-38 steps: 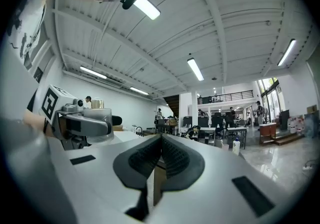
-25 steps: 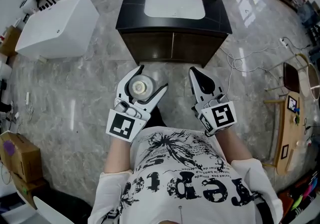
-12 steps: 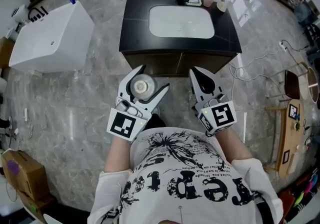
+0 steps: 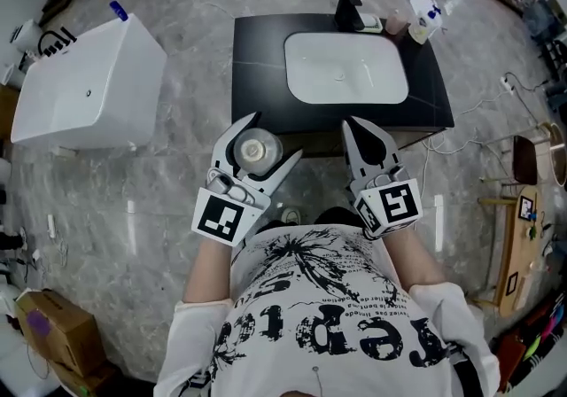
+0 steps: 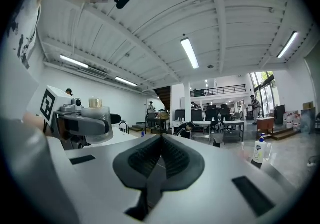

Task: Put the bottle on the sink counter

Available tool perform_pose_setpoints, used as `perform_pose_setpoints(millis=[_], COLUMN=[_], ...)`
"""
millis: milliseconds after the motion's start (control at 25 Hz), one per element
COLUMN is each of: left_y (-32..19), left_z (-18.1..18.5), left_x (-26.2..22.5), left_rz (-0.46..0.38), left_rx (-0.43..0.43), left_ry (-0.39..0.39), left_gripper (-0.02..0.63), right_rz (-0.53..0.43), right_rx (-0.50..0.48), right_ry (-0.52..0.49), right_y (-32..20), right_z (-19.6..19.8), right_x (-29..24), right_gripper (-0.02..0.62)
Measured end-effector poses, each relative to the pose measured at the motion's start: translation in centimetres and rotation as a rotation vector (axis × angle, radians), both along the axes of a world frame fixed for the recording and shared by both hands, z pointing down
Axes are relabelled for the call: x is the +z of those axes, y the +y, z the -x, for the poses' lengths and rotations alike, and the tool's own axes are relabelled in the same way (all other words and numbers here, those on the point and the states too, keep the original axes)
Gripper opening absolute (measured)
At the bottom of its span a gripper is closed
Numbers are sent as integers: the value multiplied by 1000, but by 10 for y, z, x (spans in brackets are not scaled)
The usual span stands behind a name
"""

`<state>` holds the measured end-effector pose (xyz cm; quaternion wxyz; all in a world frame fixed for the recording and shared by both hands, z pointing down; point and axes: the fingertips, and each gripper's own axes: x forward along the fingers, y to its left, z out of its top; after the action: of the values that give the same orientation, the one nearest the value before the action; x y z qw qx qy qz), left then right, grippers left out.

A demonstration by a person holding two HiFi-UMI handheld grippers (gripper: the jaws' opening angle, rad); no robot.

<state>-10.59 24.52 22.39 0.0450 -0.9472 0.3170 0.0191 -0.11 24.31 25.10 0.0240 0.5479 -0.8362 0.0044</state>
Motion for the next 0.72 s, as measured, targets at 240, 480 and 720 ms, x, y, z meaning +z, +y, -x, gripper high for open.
perform_pose_setpoints(millis=[240, 480, 720], left_y=[-86, -182, -292], left_z=[-2, -28, -49], left_x=[23, 47, 70], left_rz=[45, 62, 91], left_rx=[-28, -59, -97], left_ry=[-6, -41, -66], left_gripper=[348, 348, 348], right_rz=[44, 87, 139], right_rx=[15, -28, -50], right_ry=[4, -4, 6], right_y=[-80, -177, -290], right_z=[-10, -30, -48], right_x=[17, 39, 64], right_gripper=[14, 14, 15])
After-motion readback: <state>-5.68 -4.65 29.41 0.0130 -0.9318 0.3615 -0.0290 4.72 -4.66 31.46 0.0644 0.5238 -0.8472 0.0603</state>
